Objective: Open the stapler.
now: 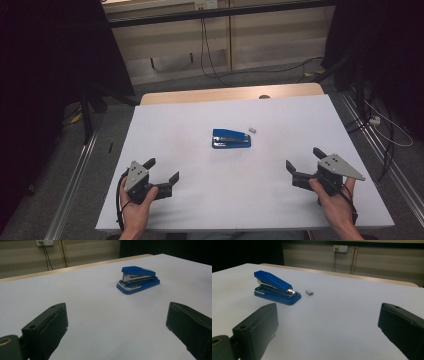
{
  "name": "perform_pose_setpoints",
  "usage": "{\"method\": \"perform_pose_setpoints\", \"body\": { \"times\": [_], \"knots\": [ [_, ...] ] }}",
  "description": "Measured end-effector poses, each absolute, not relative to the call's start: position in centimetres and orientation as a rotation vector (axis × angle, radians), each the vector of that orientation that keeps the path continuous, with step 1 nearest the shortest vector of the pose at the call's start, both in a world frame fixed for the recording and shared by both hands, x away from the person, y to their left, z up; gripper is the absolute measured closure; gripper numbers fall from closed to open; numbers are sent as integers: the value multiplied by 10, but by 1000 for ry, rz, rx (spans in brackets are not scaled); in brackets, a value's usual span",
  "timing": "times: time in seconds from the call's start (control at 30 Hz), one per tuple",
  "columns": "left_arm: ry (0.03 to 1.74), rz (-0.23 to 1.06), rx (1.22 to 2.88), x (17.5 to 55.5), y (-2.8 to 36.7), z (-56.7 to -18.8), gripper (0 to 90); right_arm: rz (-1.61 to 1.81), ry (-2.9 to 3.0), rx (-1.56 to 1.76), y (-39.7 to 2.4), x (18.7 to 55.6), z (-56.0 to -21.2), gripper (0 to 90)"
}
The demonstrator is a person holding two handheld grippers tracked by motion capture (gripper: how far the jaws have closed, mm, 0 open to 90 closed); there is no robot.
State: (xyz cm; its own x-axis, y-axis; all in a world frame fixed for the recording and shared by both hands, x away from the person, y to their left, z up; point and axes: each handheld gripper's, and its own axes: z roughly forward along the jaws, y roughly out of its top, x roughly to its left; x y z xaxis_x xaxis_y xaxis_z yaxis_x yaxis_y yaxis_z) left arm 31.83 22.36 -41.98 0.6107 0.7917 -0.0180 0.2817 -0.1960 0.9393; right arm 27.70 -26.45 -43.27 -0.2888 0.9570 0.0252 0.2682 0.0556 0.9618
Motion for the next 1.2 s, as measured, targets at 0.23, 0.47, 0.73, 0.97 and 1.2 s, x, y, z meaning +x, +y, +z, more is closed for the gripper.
{"method": "perform_pose_setpoints", "body": {
  "times": [0.23,0.47,0.73,0.97,1.2],
  "knots": [
    [914,594,1776,321,225,-421,48,1267,1653,1236,-264,277,-432,28],
    [913,582,1777,323,224,-422,47,1269,1653,1252,-266,278,-434,28],
    [907,564,1809,330,220,-426,44,1289,1694,1248,-266,281,-435,37],
    [884,556,1818,332,216,-426,43,1323,1733,1230,-260,286,-438,35],
    [886,564,1824,338,213,-427,39,1323,1790,1195,-245,296,-438,26]
  ]
}}
